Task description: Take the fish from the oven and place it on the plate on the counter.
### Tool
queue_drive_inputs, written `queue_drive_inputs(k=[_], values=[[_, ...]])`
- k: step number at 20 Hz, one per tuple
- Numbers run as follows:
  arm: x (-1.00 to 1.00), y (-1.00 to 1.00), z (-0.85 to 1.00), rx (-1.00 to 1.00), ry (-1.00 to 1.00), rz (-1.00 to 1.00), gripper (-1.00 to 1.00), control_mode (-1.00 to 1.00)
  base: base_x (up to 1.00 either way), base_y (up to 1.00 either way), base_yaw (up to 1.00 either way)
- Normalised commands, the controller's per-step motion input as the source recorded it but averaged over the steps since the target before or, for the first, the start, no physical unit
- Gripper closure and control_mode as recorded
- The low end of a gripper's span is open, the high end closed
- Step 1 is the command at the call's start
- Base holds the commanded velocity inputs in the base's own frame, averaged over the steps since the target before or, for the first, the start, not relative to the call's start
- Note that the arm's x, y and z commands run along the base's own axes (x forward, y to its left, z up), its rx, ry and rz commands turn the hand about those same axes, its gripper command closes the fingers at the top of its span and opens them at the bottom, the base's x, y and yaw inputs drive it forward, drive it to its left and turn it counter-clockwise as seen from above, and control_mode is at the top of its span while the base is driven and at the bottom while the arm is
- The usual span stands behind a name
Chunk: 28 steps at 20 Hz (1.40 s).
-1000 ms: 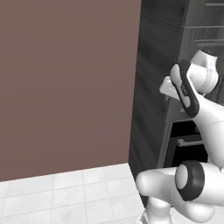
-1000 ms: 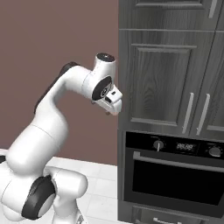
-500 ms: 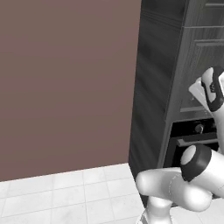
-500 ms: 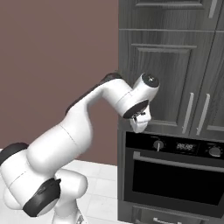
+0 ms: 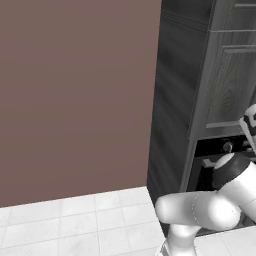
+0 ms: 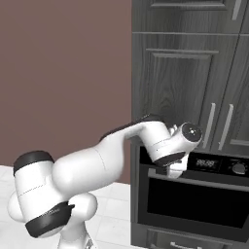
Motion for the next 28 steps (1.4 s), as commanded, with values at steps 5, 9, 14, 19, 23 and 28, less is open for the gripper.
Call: queue_drive_inputs(k=[5, 9, 14, 19, 23, 28], values=[[-0.01, -0.48, -0.77, 0.0, -0.06, -0.31, -1.0, -1.0, 0.0, 0.0, 0.0], [-0.03, -0.29, -0.19, 0.0, -0.23, -0.23, -1.0, -1.0, 0.0, 0.0, 0.0], [-0.09, -0.16, -0.02, 0.03, -0.28, -0.2, -1.0, -1.0, 0.0, 0.0, 0.0], [0.0, -0.03, -0.13, 0.04, -0.33, -0.09, -1.0, -1.0, 0.0, 0.0, 0.0], [0.01, -0.04, -0.19, 0.01, -0.22, 0.0, -1.0, -1.0, 0.0, 0.0, 0.0], [0.11, -0.4, -0.05, 0.0, -0.04, 0.04, -1.0, -1.0, 0.0, 0.0, 0.0]])
